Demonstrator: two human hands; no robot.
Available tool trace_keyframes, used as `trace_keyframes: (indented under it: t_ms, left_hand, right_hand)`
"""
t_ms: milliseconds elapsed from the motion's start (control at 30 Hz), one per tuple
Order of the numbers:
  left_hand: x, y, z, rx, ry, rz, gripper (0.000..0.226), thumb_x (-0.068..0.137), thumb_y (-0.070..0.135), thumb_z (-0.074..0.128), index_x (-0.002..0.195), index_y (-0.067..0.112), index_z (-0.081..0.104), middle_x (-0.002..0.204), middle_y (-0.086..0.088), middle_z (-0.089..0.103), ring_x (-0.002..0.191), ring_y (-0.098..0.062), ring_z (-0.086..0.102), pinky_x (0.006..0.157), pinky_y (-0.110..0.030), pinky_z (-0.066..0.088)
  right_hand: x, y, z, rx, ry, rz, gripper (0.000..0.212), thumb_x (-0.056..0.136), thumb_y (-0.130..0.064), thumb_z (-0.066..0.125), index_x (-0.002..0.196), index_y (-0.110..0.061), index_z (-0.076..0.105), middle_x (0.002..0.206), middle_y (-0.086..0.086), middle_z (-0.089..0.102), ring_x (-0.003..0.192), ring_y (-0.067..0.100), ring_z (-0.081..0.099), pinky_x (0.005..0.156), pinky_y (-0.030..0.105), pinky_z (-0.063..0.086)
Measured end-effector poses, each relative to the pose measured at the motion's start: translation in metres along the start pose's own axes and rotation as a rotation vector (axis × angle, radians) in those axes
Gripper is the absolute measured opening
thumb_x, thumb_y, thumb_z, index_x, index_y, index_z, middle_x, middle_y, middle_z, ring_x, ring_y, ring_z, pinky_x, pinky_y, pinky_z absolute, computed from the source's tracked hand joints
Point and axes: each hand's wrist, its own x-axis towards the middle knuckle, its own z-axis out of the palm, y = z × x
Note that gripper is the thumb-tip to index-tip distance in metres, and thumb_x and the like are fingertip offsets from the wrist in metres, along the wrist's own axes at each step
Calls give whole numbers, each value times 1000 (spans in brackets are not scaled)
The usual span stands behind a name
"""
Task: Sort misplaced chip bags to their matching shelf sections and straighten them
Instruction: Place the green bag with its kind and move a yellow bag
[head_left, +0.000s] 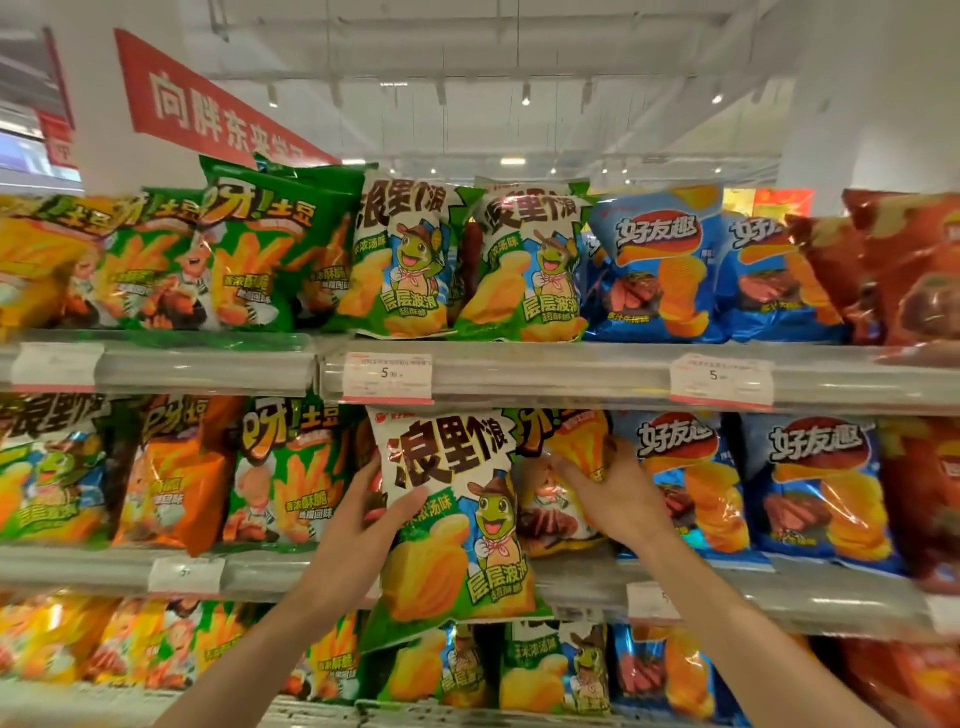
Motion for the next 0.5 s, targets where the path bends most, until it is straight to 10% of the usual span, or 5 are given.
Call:
trace_keyframes:
  t_ms: [133, 333, 500]
  left_hand:
    - [6, -3, 7, 15, -27, 15, 70, 76, 56, 69, 140, 45, 42, 123, 12, 66, 106, -10, 67, 93, -40, 56]
    - [17, 0, 47, 49, -61, 67, 56, 89, 47, 65, 140, 43, 42, 124, 18, 64, 99, 1, 68, 80, -25, 59]
    - [32, 15, 88, 154, -26, 49, 41, 93, 49, 58, 130, 47, 40, 130, 15, 58, 119, -16, 59, 106, -46, 46]
  right_hand:
    - [-7, 4, -30, -71, 31, -13, 106, 68, -87, 54, 143, -17, 34, 134, 9, 57, 119, 33, 57, 93, 42, 49]
    - [-22, 31, -89, -56, 66, -3, 99, 68, -80, 60, 142, -19, 38, 124, 2, 61, 114, 30, 59, 92, 41, 49]
    - [-36, 57, -121, -19, 110, 75, 111, 61, -82, 62, 149, -23, 30, 129, 3, 60, 109, 27, 62, 91, 45, 54]
